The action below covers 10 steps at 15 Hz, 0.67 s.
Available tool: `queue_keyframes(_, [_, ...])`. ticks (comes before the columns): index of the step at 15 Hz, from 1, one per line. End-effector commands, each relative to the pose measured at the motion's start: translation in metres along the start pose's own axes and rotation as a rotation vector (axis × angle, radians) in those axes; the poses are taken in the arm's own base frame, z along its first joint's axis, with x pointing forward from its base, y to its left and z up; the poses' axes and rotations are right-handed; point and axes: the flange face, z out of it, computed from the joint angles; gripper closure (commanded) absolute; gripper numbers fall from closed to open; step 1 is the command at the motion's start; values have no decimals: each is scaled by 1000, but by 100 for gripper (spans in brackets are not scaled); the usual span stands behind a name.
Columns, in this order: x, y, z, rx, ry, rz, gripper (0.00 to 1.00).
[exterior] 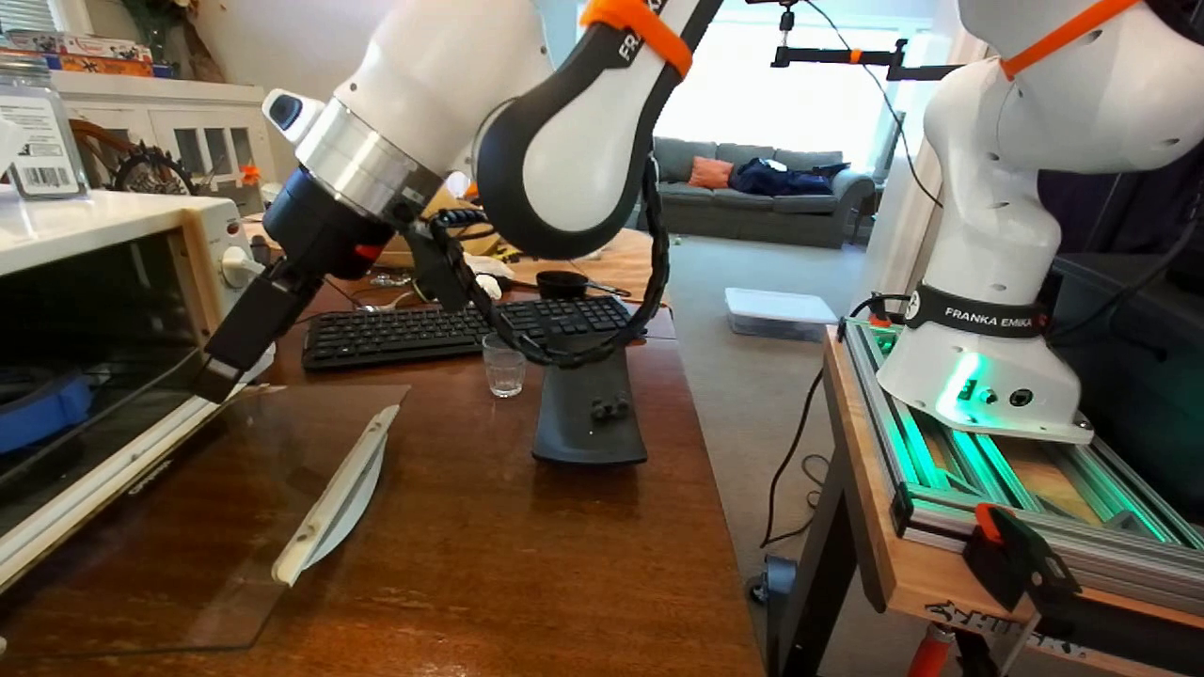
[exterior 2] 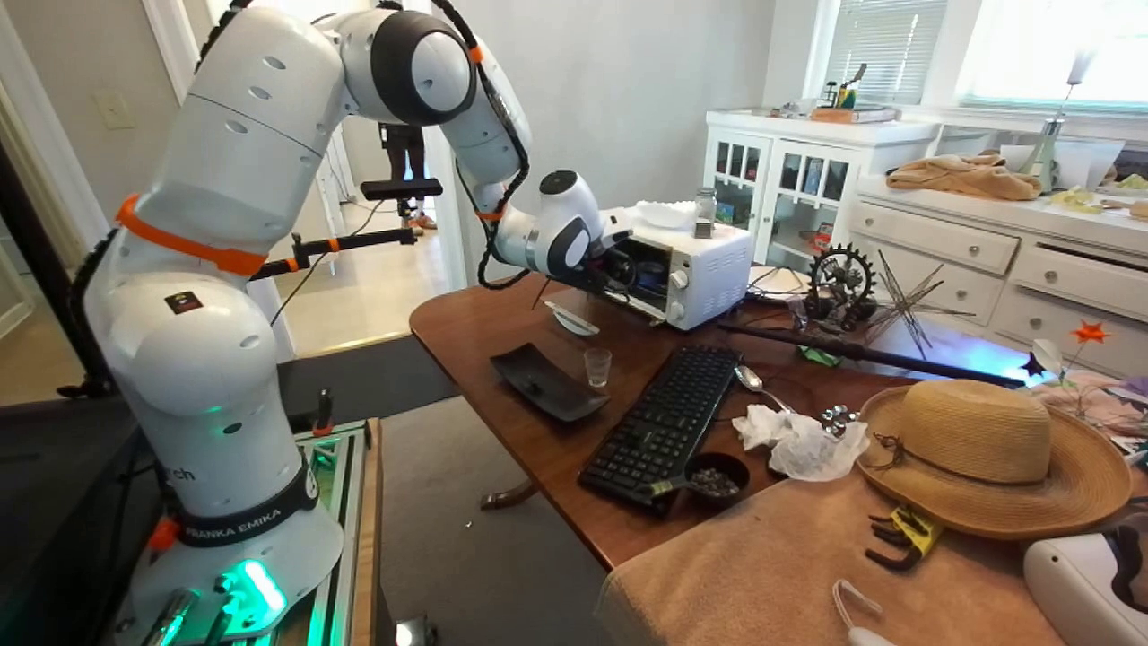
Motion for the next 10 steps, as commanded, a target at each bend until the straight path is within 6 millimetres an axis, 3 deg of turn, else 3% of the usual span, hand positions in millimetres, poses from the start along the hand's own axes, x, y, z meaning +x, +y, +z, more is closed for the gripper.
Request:
queue_keyframes(1, [-17, -12, 25, -19, 79, 44, 0])
queue_keyframes(6, [-26, -16, 36, -63, 151, 81, 0])
queue_keyframes(10, [-18, -1, 35, -89, 161, 112, 0])
